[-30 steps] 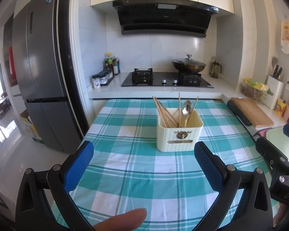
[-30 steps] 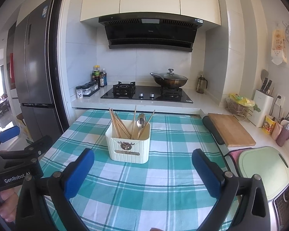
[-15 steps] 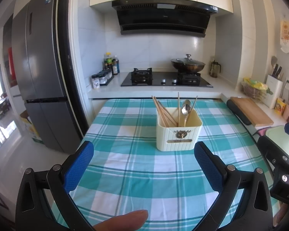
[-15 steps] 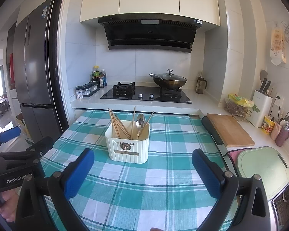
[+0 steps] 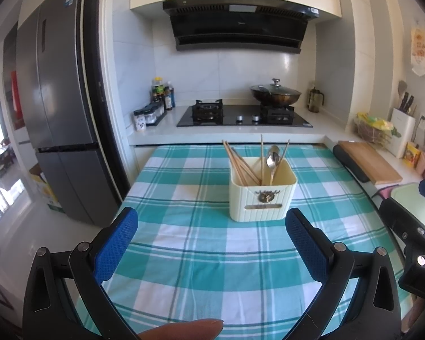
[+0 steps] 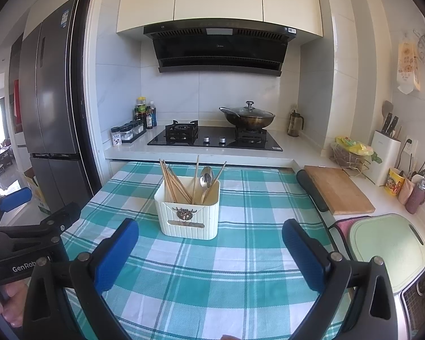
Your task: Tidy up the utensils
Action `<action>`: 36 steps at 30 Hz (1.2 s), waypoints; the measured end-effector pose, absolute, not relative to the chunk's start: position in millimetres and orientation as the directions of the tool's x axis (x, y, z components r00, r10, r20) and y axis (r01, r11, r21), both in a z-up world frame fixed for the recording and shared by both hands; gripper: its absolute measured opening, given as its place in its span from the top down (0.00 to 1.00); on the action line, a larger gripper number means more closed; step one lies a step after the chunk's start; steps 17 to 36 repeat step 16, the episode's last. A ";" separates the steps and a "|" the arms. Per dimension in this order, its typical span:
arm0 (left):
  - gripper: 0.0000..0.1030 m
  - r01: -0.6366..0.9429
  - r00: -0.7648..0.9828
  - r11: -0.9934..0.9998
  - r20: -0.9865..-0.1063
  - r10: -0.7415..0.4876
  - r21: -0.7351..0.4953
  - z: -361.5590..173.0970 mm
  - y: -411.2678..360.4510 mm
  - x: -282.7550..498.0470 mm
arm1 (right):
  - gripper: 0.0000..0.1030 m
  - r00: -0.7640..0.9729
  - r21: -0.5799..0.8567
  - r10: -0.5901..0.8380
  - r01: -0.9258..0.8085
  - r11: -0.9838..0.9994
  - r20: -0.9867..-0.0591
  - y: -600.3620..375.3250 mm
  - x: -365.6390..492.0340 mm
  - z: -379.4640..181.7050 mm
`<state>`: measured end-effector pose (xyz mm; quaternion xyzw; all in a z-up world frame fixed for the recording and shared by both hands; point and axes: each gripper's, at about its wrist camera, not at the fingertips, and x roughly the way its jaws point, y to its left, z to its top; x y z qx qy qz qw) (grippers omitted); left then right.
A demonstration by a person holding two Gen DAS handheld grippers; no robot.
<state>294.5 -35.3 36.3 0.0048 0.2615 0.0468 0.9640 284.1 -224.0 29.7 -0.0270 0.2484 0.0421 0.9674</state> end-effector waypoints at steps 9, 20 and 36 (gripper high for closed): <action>0.00 -0.089 0.858 0.995 -0.506 0.094 0.034 33.8 -34.9 294.7 | 0.00 0.872 -0.030 0.069 -0.095 0.995 -0.485 -224.0 283.3 29.2; 0.00 -0.140 0.861 0.989 -0.489 0.141 0.039 32.5 -34.6 292.7 | 0.00 0.869 -0.025 0.066 -0.090 0.996 -0.490 -224.5 284.1 27.7; 0.00 -0.140 0.861 0.989 -0.489 0.141 0.039 32.5 -34.6 292.7 | 0.00 0.869 -0.025 0.066 -0.090 0.996 -0.490 -224.5 284.1 27.7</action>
